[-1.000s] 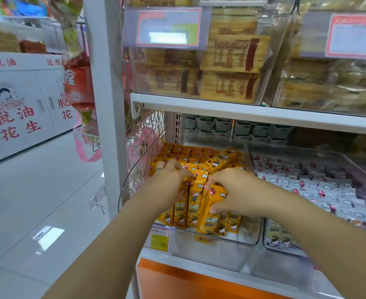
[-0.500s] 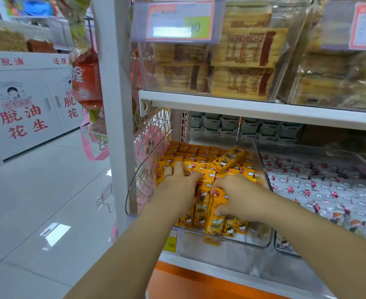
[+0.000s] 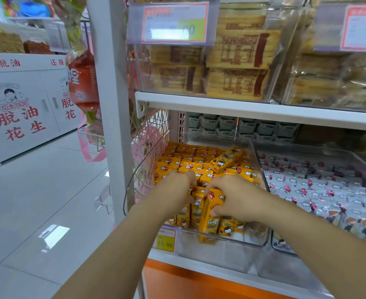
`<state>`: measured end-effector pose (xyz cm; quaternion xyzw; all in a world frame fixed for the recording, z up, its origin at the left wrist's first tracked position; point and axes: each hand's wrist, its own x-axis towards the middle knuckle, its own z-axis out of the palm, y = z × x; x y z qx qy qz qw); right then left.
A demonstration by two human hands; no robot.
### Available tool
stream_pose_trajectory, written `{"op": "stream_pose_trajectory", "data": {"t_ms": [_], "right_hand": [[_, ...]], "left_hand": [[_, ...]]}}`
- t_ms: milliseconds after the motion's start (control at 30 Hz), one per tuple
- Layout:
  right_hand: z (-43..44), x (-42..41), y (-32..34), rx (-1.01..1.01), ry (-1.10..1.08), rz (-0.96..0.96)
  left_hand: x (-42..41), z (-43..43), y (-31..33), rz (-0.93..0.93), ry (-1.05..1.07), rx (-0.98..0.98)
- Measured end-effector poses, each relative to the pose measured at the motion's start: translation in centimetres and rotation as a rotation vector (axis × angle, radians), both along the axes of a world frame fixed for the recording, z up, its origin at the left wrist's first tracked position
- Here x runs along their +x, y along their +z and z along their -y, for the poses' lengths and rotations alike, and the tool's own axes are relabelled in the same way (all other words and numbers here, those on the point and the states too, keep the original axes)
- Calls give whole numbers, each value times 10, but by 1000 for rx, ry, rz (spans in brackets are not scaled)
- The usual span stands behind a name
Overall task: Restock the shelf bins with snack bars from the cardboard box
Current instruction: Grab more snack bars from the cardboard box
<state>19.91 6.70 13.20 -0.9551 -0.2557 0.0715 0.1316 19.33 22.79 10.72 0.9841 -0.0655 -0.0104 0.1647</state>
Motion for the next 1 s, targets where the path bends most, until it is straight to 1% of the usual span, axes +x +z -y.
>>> {"op": "stream_pose_trajectory", "data": {"t_ms": [67,133,400,500,600,633,733,767,867,933,1000], "right_hand": [[0,0,-1,23,8,7],[-1,0,-2,34,4,12],[-3,-1,-2,54,-1,-10],[-6,-2,-2,71,-49,-1],[-11,-1,-3,31,-115,53],[-13,-1,-4,12,-139,77],[-16,-3,-9,-9,-179,140],[-17,-3,-10,9,-183,163],[-19,-3,-8,82,-166,240],[-21,-3,-6,119,-120,255],[-20,-4,-4,166,-89,251]], "left_hand": [[1,-6,-2,-1,-47,-66],[2,-9,-3,6,-84,-83],[4,-10,1,27,-112,14],[4,-17,3,2,-73,64],[4,-15,5,16,-66,95],[8,-12,8,-20,-63,133],[16,-4,17,-224,-47,284],[20,-3,17,-245,-44,302],[20,-4,14,-202,-54,306],[17,-7,10,-162,-58,303],[11,-12,6,-47,-77,229]]}}
